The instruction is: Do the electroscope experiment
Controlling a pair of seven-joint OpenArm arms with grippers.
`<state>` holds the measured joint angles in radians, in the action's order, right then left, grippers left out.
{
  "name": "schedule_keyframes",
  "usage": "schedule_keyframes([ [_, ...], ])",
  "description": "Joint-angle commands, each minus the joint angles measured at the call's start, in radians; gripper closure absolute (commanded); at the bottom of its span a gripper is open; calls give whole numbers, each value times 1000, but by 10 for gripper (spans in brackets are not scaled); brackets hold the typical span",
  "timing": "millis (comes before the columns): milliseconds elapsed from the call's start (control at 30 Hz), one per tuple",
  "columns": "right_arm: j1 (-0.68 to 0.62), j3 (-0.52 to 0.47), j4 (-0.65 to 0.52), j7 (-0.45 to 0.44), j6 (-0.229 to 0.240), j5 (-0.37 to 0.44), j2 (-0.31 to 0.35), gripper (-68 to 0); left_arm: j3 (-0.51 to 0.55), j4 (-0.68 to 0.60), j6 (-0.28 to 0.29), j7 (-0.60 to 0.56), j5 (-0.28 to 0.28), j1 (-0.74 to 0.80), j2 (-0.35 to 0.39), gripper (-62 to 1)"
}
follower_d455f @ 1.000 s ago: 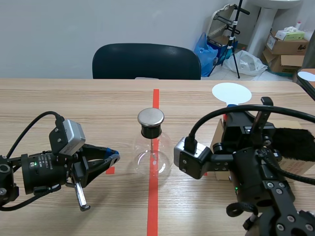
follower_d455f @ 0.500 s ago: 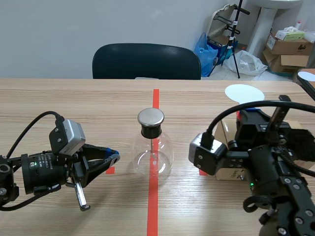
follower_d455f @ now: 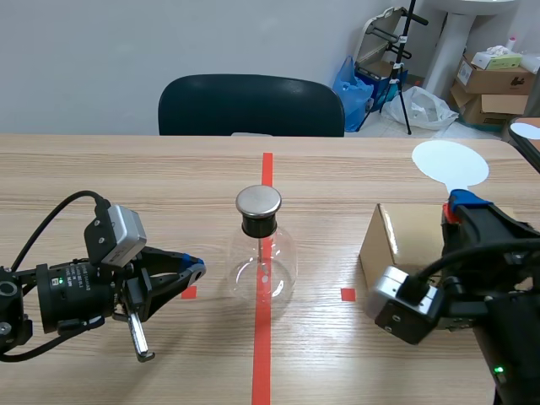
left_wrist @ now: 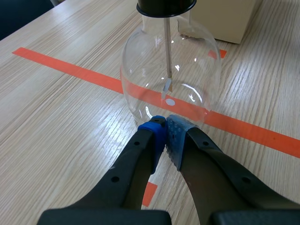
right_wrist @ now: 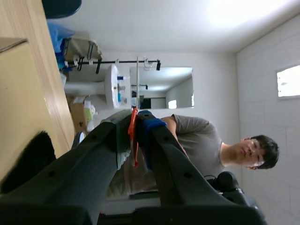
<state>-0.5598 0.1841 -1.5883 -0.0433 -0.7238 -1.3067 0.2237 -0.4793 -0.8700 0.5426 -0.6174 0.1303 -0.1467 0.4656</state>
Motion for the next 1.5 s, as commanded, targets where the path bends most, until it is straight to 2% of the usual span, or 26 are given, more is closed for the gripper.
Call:
schedule_keyframes([
  [0, 7, -5, -5, -29, -37, 18, -8, -9, 6, -12, -2, -13, -13, 0, -4, -30],
  [67, 6, -19, 7, -58, -59, 17, -32, -9, 6, -12, -2, -14, -13, 3, -3, -30],
  [300, 13, -83, 103, -138, -59, -2, -89, -9, 9, -28, -2, -85, -14, 47, 30, -30],
  [433, 14, -97, 142, -140, -59, 9, -108, -10, 10, -39, -2, -108, -14, 69, 53, -30],
  [533, 18, -101, 161, -147, -59, 17, -119, -10, 29, -94, -1, -108, -15, 114, 98, -30],
  [767, 74, -102, 256, -159, -59, 13, -119, -10, 204, -362, 11, -145, -21, 362, 213, -30],
  [933, 86, -102, 275, -189, -59, 7, -118, -10, 401, -588, 148, -166, -21, 607, 261, -30],
  [1100, 92, -101, 275, -200, -59, -13, -118, -9, 551, -737, 153, -180, -21, 786, 261, -30],
  [1233, 87, -100, 275, -200, -59, -13, -118, -9, 593, -801, 153, -180, -21, 845, 261, -30],
  [1467, 51, -101, 275, -211, -59, -10, -118, -9, 594, -807, 153, -179, -13, 845, 261, -31],
])
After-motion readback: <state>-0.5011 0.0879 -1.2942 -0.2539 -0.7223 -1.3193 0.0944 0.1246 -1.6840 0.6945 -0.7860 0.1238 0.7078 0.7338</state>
